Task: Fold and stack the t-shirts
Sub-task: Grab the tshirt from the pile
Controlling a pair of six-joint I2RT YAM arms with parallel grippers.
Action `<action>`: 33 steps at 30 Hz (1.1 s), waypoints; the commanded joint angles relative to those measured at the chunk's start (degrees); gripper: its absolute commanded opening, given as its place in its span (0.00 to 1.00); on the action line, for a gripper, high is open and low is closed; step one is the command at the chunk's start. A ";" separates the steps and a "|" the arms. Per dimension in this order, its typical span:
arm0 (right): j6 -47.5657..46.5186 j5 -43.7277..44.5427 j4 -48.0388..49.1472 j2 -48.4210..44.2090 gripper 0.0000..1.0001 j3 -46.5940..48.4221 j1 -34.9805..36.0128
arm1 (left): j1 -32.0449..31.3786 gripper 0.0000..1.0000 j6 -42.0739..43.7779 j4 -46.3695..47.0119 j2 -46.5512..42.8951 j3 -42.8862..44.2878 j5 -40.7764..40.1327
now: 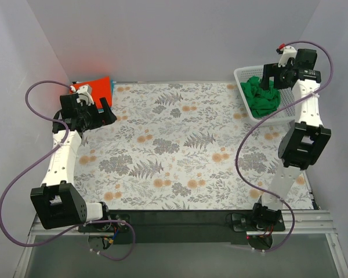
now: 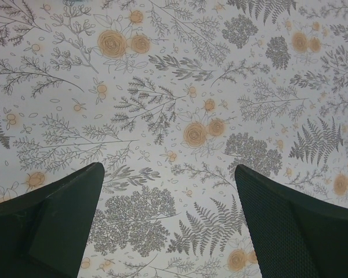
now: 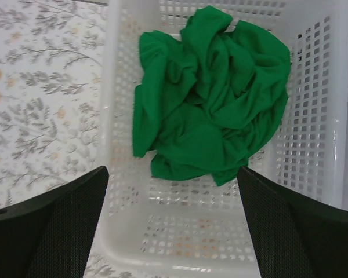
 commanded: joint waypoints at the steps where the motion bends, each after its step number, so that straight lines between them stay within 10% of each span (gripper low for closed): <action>1: 0.48 2.95 -0.54 8.36 0.98 7.72 -1.15 | -0.10 0.96 0.38 -0.40 -2.03 3.56 1.05; 16: -0.66 4.09 5.35 28.95 0.98 10.46 -1.50 | -0.10 0.96 0.73 -6.65 3.51 9.02 0.09; 18: -1.28 3.74 5.35 29.65 0.91 9.58 -1.50 | -0.01 0.96 0.90 -6.82 3.42 9.19 0.35; 21: -1.54 2.78 5.35 28.43 0.38 8.96 -1.50 | -0.10 0.97 1.25 -6.91 2.98 9.19 0.44; 22: -1.37 2.60 5.17 27.73 0.07 8.96 -1.50 | -0.10 0.97 1.43 -6.82 2.80 9.37 0.35; 33: -2.07 -4.95 4.82 1.72 0.01 5.98 -1.85 | -0.10 0.97 -0.94 -5.33 2.54 9.99 3.60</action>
